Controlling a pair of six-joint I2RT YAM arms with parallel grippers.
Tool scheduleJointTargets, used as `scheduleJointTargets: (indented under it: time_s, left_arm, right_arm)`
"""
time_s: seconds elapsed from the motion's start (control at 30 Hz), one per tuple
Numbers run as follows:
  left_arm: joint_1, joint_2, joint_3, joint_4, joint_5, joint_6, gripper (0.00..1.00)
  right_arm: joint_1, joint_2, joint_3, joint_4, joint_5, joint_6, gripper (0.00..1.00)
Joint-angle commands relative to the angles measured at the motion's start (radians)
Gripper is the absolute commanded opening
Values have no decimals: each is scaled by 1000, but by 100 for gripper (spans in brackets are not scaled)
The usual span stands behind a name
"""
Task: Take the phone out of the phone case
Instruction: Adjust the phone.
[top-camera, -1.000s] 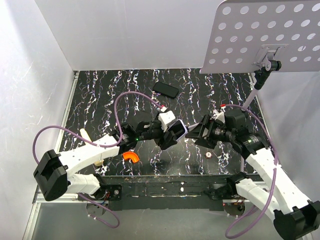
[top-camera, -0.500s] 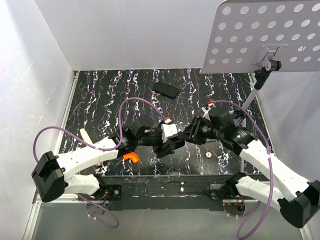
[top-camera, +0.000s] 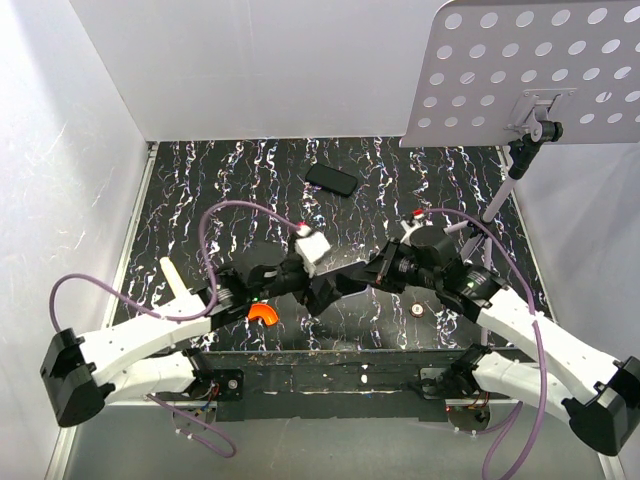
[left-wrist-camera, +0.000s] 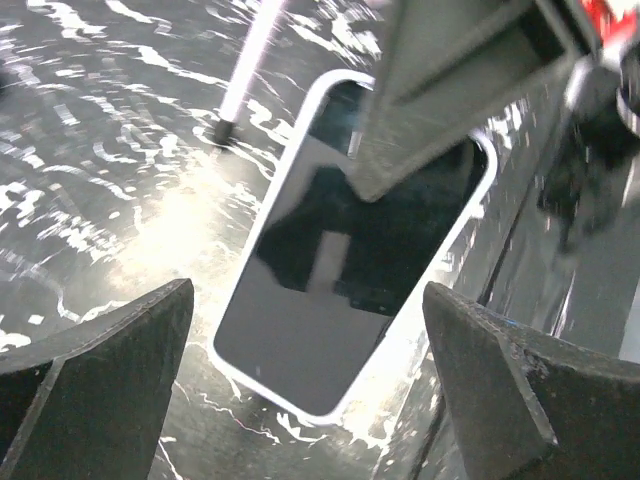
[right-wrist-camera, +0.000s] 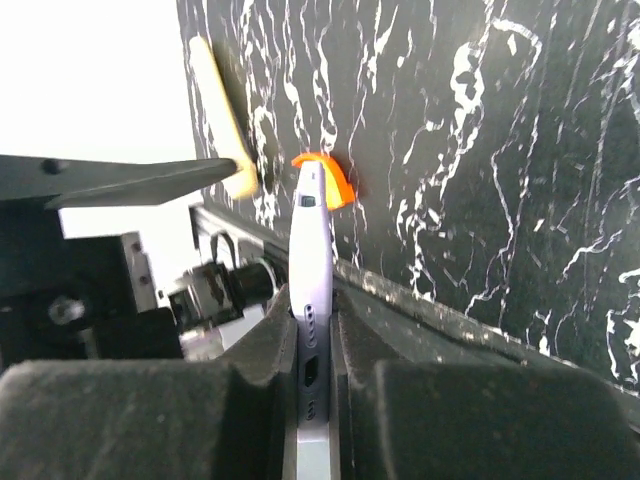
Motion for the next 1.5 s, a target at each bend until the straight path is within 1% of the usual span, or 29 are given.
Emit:
scheduleJointTargets:
  time_s: [0.0,0.07,0.13,0.17,0.2,0.27,0.3,0.37,0.47,0.53,0.57,0.63,0.7,0.73,0.77,0.83,0.9,0.97,1.0,1.03,1.07,1.13,1.27,1.33,1.4,1.47]
  left_arm:
    - [9,-171,19,-18,-331,-411,98]
    - [9,-232,45,-163,-414,-586,98]
    - [14,-279,74,-370,-508,-865,98]
    - [12,-300,76,-439,-522,-968,98]
    - [15,-318,62,-461,-501,-1060,98]
    - [22,-369,1,-384,-398,-1153,98]
    - [25,-397,-45,-307,-346,-1206,98]
    - [25,-450,-160,-151,-290,-1329,98]
    - [25,-519,-339,192,-296,-1478,98]
    - [25,-524,-422,365,-304,-1547,98]
    - [25,-515,-447,428,-298,-1570,98]
    - [25,-500,-467,477,-301,-1601,96]
    - [25,-486,-485,538,-318,-1610,91]
    - [25,-477,-498,596,-319,-1607,88]
    - [26,-463,-498,618,-315,-1606,87]
    - [26,-435,-496,672,-303,-1592,87]
    - [26,-418,-507,726,-293,-1586,88]
    - [26,-402,-506,715,-293,-1601,90]
    - [26,-389,-507,723,-296,-1612,89]
    - [26,-357,-512,739,-299,-1615,84]
    - [26,-336,-513,762,-295,-1618,82]
    - [26,-273,-524,840,-293,-1613,75]
    - [26,-130,-567,1049,-315,-1655,65]
    - [26,-81,-581,1152,-321,-1635,61]
    - [26,-66,-572,1195,-321,-1604,59]
    - [26,-82,-546,1165,-316,-1564,56]
  right_arm:
    - [-2,-76,-53,231,126,102,1]
    - [-2,-82,-61,280,161,108,1]
    - [-2,-87,-82,348,202,122,1]
    - [-3,-91,-101,403,216,133,1]
    - [-2,-101,-134,482,225,148,1]
    - [-2,-114,-205,649,230,180,1]
    - [0,-115,-231,709,232,200,1]
    - [4,-115,-247,765,235,210,1]
    - [49,-115,-231,773,268,205,1]
    - [81,-107,-240,817,278,222,1]
    - [89,-102,-245,839,278,229,1]
    - [98,-87,-243,854,272,248,1]
    - [110,-70,-251,895,256,263,1]
    - [115,-62,-259,918,250,269,1]
    - [115,-68,-272,937,252,279,1]
    - [115,-96,-297,936,267,294,1]
    - [115,-113,-293,893,244,291,1]
    - [115,-131,-315,926,233,289,1]
    - [115,-144,-328,929,235,286,1]
    - [115,-162,-332,919,239,285,1]
    - [115,-185,-334,890,247,276,1]
    - [113,-235,-337,816,267,240,1]
    - [107,-325,-369,755,285,193,1]
    - [105,-352,-378,741,279,174,1]
    - [105,-365,-397,730,273,180,1]
    - [104,-372,-418,747,261,180,1]
